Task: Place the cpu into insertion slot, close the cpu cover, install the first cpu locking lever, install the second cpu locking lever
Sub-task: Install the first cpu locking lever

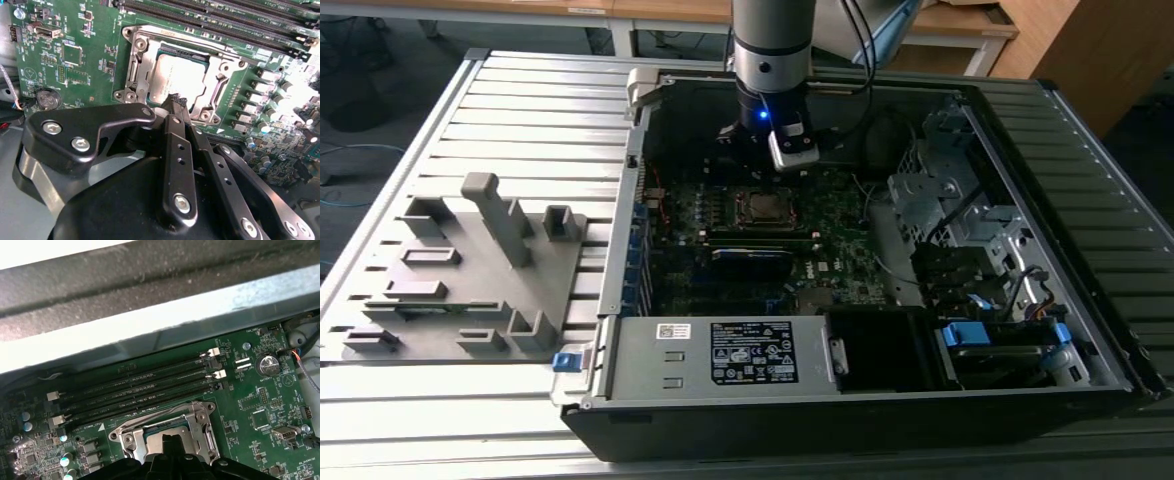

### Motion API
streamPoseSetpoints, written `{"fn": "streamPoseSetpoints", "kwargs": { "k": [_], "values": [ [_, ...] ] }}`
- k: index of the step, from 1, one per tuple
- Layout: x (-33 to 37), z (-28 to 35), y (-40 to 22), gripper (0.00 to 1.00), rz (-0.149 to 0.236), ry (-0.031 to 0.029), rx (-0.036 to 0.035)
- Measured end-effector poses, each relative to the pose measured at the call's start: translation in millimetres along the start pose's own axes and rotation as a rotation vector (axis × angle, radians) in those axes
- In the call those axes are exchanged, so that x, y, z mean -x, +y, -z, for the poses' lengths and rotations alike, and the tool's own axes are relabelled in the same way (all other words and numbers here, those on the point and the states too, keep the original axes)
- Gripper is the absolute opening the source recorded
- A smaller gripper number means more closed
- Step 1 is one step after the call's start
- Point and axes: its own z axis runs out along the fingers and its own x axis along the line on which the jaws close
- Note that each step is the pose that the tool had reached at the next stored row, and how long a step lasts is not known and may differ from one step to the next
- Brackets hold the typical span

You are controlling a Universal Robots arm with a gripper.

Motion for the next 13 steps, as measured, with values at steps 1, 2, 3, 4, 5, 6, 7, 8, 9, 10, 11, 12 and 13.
{"fn": "streamPoseSetpoints", "kwargs": {
  "k": [1, 2, 3, 4, 5, 6, 7, 8, 9, 10, 11, 12, 13],
  "values": [
    [0.0, 0.0, 0.0, 0.11, 0.000, 0.0000, 0.0000],
    [0.0, 0.0, 0.0, 0.11, 0.000, 0.0000, 0.0000],
    [0.0, 0.0, 0.0, 0.11, 0.000, 0.0000, 0.0000],
    [0.0, 0.0, 0.0, 0.11, 0.000, 0.0005, 0.0000],
    [0.1, -0.1, 0.0, 0.11, 0.000, 0.0050, -0.0013],
    [0.0, -0.3, 0.0, 0.11, 0.000, 0.0139, -0.0040],
    [0.0, -0.2, -0.1, 0.11, 0.000, 0.0189, -0.0057],
    [0.0, -0.2, -0.1, 0.11, 0.000, 0.0191, -0.0057],
    [0.0, -0.2, -0.1, 0.11, 0.000, 0.0193, -0.0059],
    [0.0, -0.2, -0.1, 0.11, 0.000, 0.0194, -0.0059],
    [0.0, -0.2, 0.0, 0.11, 0.000, 0.0195, -0.0059],
    [0.0, -0.2, 0.0, 0.11, 0.000, 0.0197, -0.0059],
    [0.0, -0.2, 0.0, 0.11, 0.000, 0.0198, -0.0060]
  ]
}}
